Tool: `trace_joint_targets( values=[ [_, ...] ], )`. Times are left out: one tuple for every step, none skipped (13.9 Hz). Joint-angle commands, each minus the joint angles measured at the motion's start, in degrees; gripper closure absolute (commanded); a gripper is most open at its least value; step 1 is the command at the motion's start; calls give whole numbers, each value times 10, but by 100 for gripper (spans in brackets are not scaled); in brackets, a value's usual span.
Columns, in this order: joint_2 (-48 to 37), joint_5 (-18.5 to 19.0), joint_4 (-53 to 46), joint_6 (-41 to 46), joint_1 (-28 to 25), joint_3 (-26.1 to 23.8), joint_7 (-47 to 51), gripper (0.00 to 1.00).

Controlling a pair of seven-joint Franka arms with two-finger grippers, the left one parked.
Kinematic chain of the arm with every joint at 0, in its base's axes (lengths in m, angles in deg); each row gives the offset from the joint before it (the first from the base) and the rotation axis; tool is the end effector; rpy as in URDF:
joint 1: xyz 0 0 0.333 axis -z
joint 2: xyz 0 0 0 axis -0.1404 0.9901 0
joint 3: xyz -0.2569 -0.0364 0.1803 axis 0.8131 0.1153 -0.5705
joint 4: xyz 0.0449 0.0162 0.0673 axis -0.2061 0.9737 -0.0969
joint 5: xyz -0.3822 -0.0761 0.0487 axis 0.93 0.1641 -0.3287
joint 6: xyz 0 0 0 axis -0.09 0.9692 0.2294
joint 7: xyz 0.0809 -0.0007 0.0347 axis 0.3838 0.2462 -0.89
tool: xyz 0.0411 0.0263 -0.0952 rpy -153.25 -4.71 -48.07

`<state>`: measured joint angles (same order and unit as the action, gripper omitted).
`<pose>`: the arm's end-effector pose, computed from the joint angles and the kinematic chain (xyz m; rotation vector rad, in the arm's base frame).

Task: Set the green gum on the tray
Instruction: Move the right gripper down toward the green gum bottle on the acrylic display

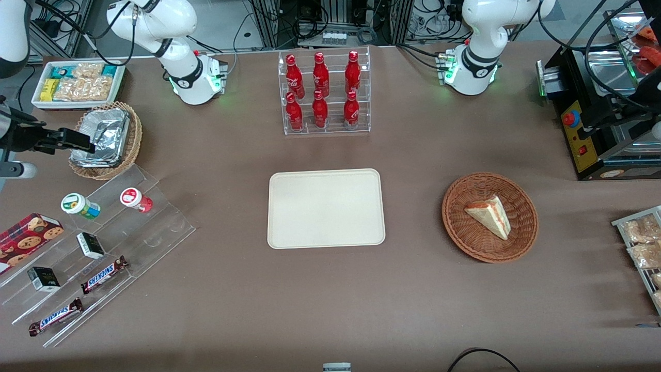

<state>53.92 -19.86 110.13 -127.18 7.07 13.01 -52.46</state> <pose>0.5243 -0.0488 0.5887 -3.1066 0.0596 0.3352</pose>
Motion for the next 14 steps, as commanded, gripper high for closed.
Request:
trace_joint_targets(
  values=[
    [4, -4, -11, 9, 2, 2, 7, 0],
    [3, 1, -10, 10, 1, 2, 6, 0],
    [4, 6, -6, 10, 1, 2, 2, 0],
    [9, 7, -4, 10, 3, 2, 1, 0],
    [17, 7, -4, 6, 2, 2, -1, 0],
    [19, 8, 5, -12, 6, 3, -2, 0],
    [16, 7, 17, -29, 8, 4, -8, 0],
    [14, 8, 25, -35, 9, 7, -32, 0],
    [14, 8, 33, -44, 11, 9, -64, 0],
    [10, 9, 50, -60, 20, 9, -98, 0],
    [6, 9, 67, -82, 26, 9, -132, 0],
    [5, 9, 85, -113, 37, 9, -185, 0],
    [8, 9, 94, -138, 51, 9, -240, 0],
    [12, 9, 102, -162, 63, 9, -299, 0]
  ],
)
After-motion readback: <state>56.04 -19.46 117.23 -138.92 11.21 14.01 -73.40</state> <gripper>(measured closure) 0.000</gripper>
